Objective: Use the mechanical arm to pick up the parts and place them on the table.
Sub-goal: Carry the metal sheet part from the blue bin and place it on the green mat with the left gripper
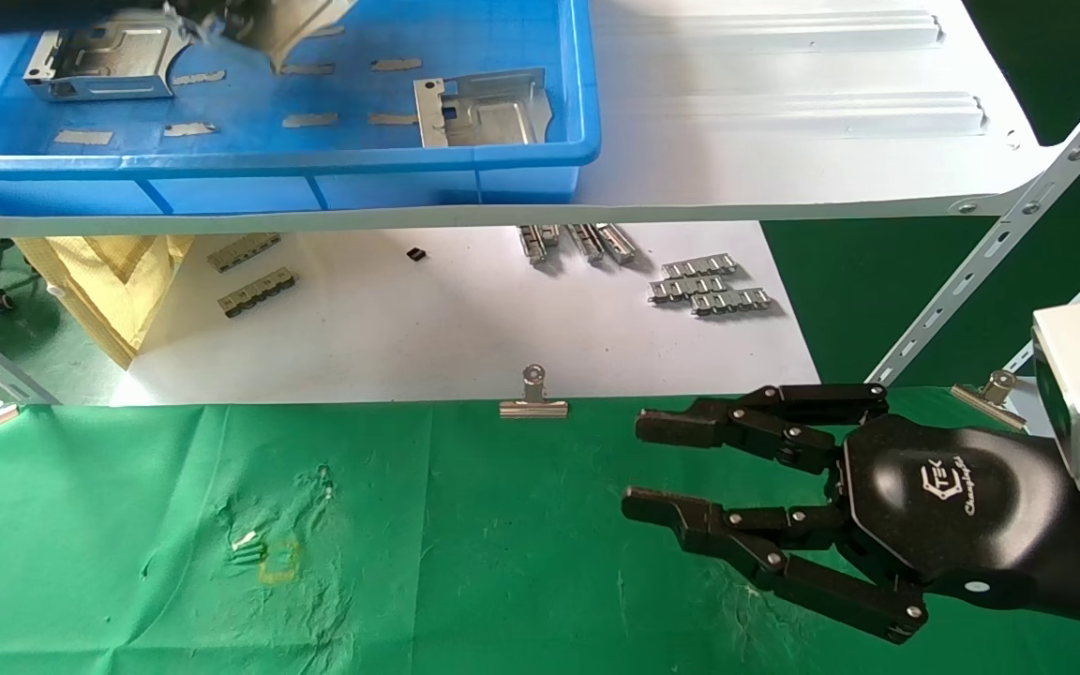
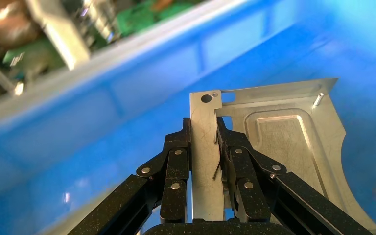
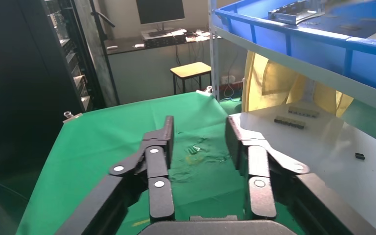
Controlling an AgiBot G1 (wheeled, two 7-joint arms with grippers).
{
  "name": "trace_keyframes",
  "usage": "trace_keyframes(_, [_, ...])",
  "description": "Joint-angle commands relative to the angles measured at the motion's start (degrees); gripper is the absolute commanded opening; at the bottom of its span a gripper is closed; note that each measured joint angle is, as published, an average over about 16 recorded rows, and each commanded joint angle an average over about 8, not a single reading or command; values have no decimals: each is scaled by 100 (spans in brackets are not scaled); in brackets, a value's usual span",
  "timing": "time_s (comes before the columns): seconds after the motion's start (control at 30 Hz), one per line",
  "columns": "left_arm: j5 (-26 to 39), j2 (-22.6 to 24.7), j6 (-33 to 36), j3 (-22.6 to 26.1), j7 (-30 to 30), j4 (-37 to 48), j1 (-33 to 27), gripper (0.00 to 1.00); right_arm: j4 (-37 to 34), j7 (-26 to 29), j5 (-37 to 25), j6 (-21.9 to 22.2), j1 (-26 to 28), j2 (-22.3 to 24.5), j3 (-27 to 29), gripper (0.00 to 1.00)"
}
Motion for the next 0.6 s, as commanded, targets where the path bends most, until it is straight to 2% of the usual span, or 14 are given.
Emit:
trace_keyframes(0.03, [-75,-86,260,-51,106,-91,-65,0,0,0,0,0,0,0,0,100])
trace_keyframes(0.4, [-476,-711,2919,-230,1209,-460,58,0,0,0,0,0,0,0,0,100])
trace_keyframes(0.6, [-747,-1051,3366,-124,1744,-995,437,0,0,0,0,0,0,0,0,100])
